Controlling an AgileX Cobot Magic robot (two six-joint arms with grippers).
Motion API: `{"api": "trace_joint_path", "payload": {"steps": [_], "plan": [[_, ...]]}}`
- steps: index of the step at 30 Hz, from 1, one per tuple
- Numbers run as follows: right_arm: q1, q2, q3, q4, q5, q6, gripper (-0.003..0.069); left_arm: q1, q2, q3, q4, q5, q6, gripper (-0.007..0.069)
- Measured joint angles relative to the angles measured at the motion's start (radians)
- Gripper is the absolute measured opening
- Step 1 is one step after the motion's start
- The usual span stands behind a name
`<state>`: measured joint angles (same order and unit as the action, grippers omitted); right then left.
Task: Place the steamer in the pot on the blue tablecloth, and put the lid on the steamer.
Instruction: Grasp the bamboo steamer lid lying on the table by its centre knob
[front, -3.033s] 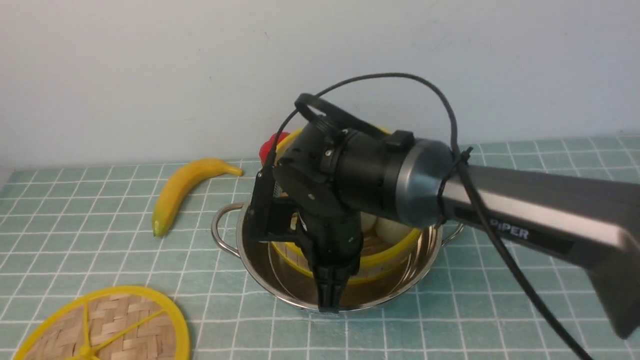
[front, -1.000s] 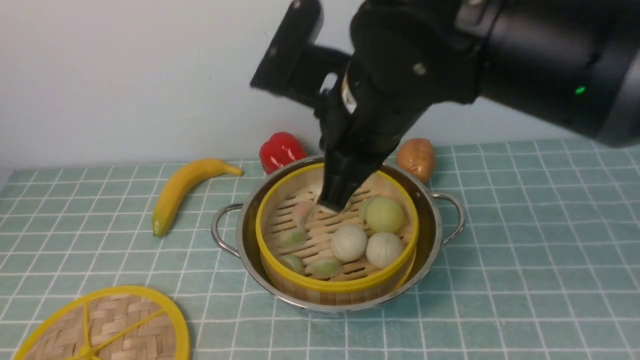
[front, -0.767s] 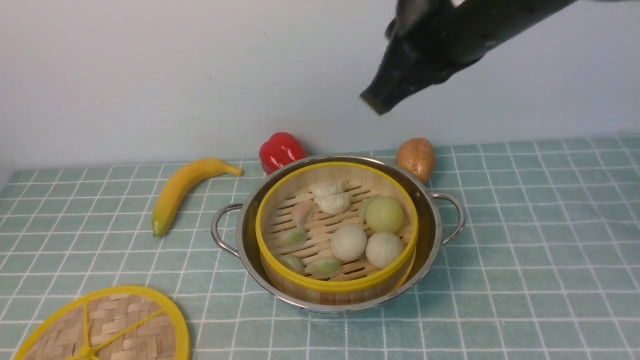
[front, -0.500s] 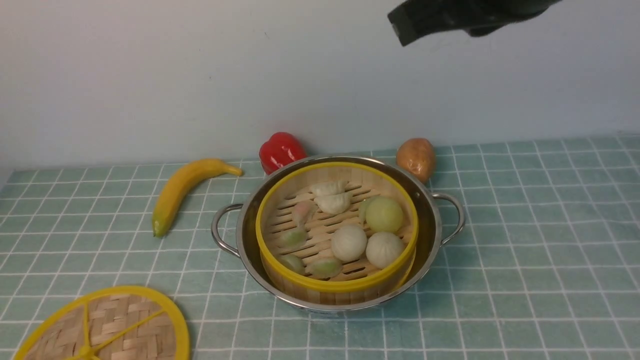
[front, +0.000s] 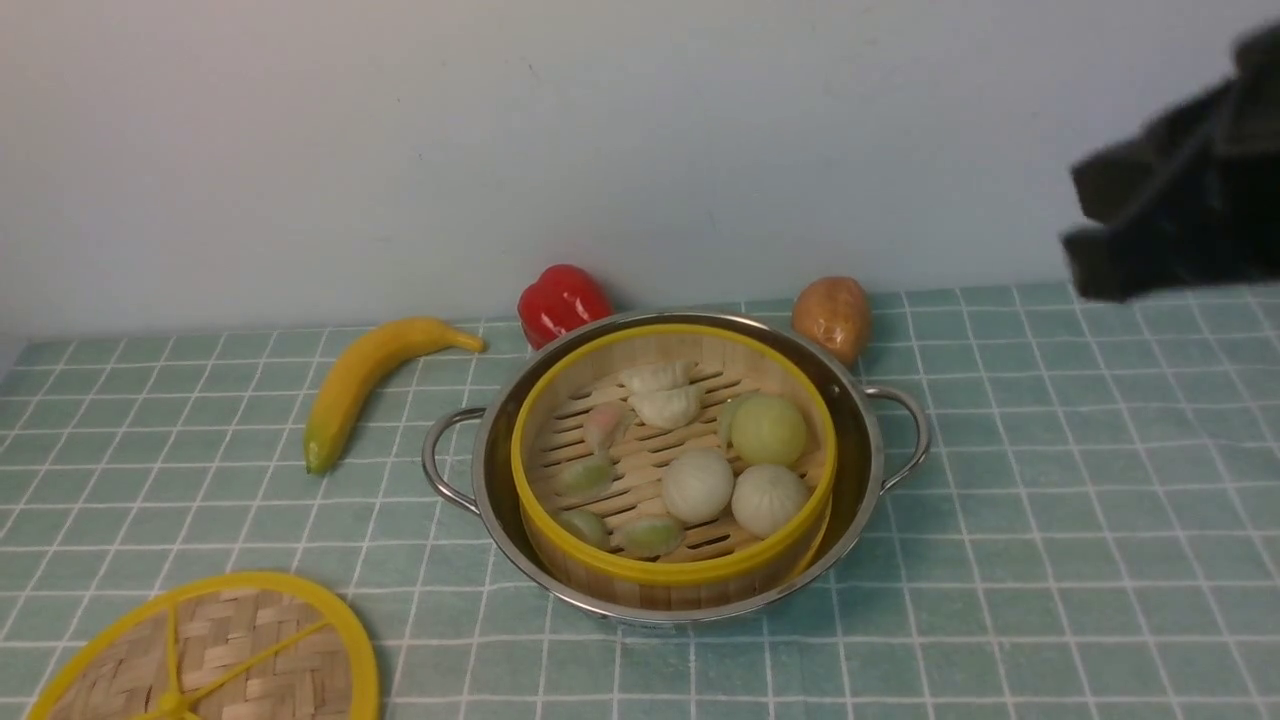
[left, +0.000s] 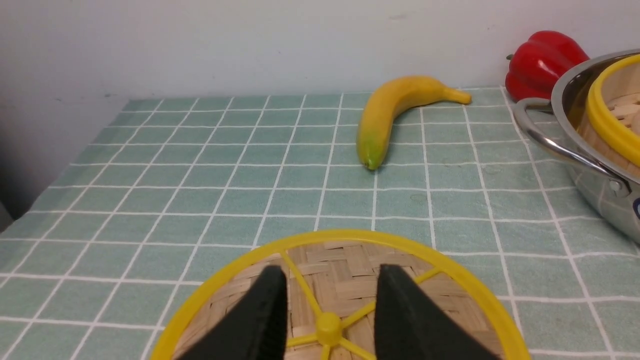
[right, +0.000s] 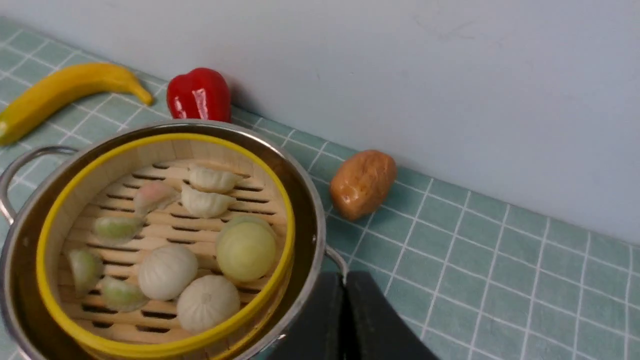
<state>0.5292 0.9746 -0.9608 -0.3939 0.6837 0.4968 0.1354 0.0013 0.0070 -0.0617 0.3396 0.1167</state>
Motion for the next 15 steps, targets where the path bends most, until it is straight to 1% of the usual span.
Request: {"api": "trace_joint_path", "payload": {"steps": [1, 2, 3, 4, 5, 6, 7, 10, 11, 13, 15], "plan": [[-0.009, -0.027, 0.018, -0.001, -0.03, 0.008, 0.0025, 0.0, 0.0, 0.0, 0.0, 0.0, 0.0, 0.0243], [-0.084, -0.122, 0.141, -0.009, -0.124, 0.032, 0.0029, 0.0, 0.0, 0.0, 0.0, 0.0, 0.0, 0.0243], [-0.12, -0.177, 0.22, -0.016, -0.169, 0.044, 0.0034, 0.0, 0.0, 0.0, 0.0, 0.0, 0.0, 0.0243], [-0.129, -0.191, 0.22, -0.018, -0.18, 0.048, 0.0034, 0.0, 0.0, 0.0, 0.0, 0.0, 0.0, 0.0243], [-0.165, -0.247, 0.293, -0.025, -0.218, 0.056, 0.0036, 0.0, 0.0, 0.0, 0.0, 0.0, 0.0, 0.0243], [-0.241, -0.372, 0.409, -0.036, -0.285, 0.069, 0.0041, 0.0, 0.0, 0.0, 0.0, 0.0, 0.0, 0.0243], [-0.257, -0.4, 0.421, -0.04, -0.296, 0.071, 0.0042, 0.0, 0.0, 0.0, 0.0, 0.0, 0.0, 0.0243], [-0.352, -0.579, 0.558, -0.05, -0.337, 0.08, 0.0051, 0.0, 0.0, 0.0, 0.0, 0.0, 0.0, 0.0243], [-0.403, -0.691, 0.629, -0.05, -0.349, 0.089, 0.0059, 0.0, 0.0, 0.0, 0.0, 0.0, 0.0, 0.0243], [-0.444, -0.797, 0.7, -0.05, -0.359, 0.098, 0.0069, 0.0, 0.0, 0.0, 0.0, 0.0, 0.0, 0.0243], [-0.463, -0.856, 0.743, -0.051, -0.364, 0.101, 0.0077, 0.0, 0.0, 0.0, 0.0, 0.0, 0.0, 0.0243]]}}
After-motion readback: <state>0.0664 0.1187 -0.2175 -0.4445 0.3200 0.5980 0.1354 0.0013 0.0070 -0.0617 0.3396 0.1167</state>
